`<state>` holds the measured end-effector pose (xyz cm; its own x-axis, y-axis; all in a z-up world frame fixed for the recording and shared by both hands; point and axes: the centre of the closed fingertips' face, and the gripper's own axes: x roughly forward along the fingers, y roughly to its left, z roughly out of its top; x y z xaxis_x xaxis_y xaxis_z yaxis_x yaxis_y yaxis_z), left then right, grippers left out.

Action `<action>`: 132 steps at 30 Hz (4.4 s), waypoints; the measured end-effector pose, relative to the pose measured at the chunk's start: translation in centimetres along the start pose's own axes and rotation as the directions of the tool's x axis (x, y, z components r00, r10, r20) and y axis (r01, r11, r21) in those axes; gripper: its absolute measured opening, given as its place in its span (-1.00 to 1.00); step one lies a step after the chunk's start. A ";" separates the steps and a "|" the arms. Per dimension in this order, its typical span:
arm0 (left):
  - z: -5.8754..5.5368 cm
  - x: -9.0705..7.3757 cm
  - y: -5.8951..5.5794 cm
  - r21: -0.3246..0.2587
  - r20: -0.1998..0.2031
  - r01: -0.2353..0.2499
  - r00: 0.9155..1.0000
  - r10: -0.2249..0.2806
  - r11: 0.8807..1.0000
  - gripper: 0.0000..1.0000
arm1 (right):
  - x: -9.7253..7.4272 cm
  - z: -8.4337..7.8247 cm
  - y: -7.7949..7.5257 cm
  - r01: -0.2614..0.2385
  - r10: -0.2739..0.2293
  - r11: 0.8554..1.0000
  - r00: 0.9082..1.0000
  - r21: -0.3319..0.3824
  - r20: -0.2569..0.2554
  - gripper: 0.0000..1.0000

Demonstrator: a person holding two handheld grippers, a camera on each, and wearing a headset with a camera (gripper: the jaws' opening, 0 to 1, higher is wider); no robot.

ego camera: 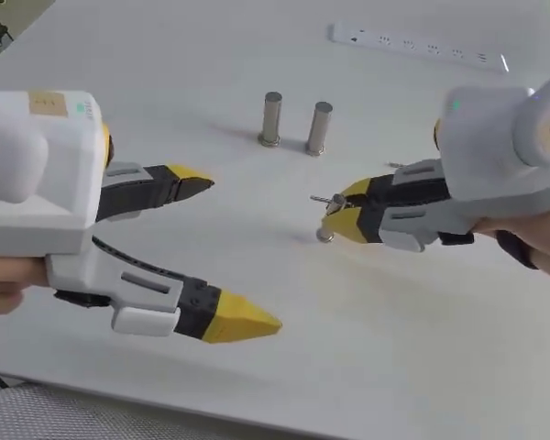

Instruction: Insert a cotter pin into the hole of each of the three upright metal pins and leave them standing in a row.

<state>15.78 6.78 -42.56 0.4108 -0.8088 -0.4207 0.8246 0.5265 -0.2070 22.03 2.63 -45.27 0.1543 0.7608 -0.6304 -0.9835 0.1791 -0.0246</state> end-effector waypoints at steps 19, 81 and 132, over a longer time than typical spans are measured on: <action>-0.5 -1.4 0.9 -0.014 -0.001 -0.053 0.999 0.053 0.998 0.98 | 4.4 3.1 -0.9 -0.010 0.010 1.000 1.000 -0.026 0.024 -0.92; 2.1 -0.3 0.6 -0.020 0.019 -0.077 0.997 0.077 0.997 0.98 | -6.3 1.1 2.5 0.076 -0.090 0.988 0.990 0.136 0.104 0.19; 9.1 2.3 11.6 -0.010 0.126 -0.246 0.961 0.245 0.969 0.87 | -13.2 -3.9 1.7 0.300 -0.389 0.806 0.918 0.509 0.075 0.95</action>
<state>29.84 8.69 -37.92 0.6461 -0.6814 -0.3438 0.6943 0.7118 -0.1060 17.99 -9.54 -40.02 0.5315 0.6754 -0.5112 -0.6988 0.6907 0.1860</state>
